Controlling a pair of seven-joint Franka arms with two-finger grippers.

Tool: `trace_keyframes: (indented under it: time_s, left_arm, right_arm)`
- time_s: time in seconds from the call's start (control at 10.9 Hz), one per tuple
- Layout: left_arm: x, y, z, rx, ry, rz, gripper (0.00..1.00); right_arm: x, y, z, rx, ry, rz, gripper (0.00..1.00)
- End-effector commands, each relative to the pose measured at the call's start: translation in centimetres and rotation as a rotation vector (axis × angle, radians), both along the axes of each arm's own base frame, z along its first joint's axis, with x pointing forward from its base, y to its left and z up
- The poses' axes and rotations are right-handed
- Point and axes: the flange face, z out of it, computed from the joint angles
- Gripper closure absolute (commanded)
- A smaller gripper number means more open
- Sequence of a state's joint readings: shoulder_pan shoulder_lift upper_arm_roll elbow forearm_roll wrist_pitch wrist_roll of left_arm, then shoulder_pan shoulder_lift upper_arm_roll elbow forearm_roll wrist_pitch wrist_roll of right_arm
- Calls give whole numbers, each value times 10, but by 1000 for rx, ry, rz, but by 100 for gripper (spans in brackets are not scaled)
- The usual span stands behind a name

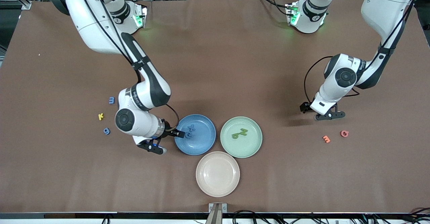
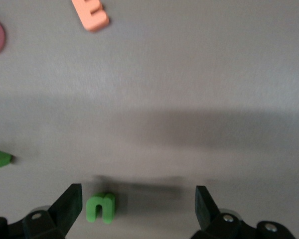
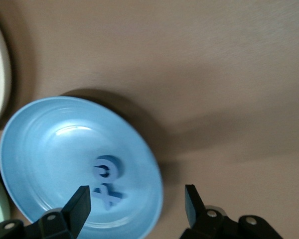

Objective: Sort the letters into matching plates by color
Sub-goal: 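Drop the blue c onto the blue plate while the left gripper reaches the green u, then move the right gripper to the blue 6 while the left gripper grasps the green u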

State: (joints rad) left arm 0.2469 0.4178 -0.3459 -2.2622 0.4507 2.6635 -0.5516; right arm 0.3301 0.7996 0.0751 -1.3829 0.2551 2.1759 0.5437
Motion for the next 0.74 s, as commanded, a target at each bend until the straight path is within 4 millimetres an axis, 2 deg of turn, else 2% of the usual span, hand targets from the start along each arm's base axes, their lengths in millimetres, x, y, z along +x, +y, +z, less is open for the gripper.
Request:
trace_keyframes:
  time_s: [0.0,0.37,0.64]
  left_arm:
    - [-19,11,-4,13,-7,-46,0]
    - [-25,41,-12,-16,-32,-44,0]
    - [-27,42,-15,-21,-28,-40,0]
  right_arm:
    - [1,-48,22,-36,34,93,15]
    - [-5,-109,30,-63,9,239,15]
    - [-11,-167,28,-60,-27,390,16]
